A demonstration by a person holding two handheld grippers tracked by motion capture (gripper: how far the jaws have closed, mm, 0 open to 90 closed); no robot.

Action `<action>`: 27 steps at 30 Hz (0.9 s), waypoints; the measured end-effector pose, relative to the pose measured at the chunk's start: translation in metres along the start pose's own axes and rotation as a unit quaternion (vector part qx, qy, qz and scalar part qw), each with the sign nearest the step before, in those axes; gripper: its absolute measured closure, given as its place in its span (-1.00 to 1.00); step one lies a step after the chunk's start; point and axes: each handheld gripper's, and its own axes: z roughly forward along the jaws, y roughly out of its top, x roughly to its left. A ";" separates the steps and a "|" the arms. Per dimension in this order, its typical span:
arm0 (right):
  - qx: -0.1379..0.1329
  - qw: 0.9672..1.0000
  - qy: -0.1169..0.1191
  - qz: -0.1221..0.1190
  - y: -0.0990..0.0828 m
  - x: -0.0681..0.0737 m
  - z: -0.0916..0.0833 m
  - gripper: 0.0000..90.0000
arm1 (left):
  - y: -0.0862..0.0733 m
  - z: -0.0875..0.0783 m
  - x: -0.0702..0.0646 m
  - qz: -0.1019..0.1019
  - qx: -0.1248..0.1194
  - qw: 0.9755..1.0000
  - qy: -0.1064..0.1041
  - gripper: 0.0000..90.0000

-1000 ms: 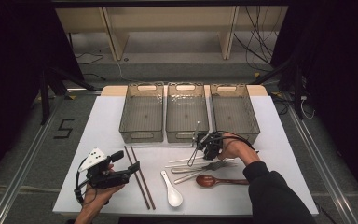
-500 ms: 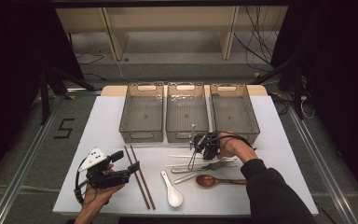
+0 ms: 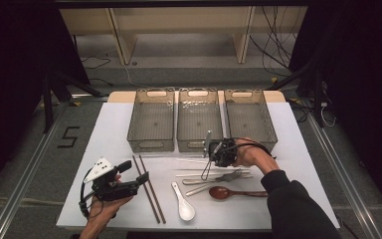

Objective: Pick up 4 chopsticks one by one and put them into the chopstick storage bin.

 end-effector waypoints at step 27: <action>-0.348 0.891 0.042 0.287 -0.001 0.027 -0.061 0.90 | 0.013 0.025 -0.019 -0.024 0.019 0.999 -0.045 -0.63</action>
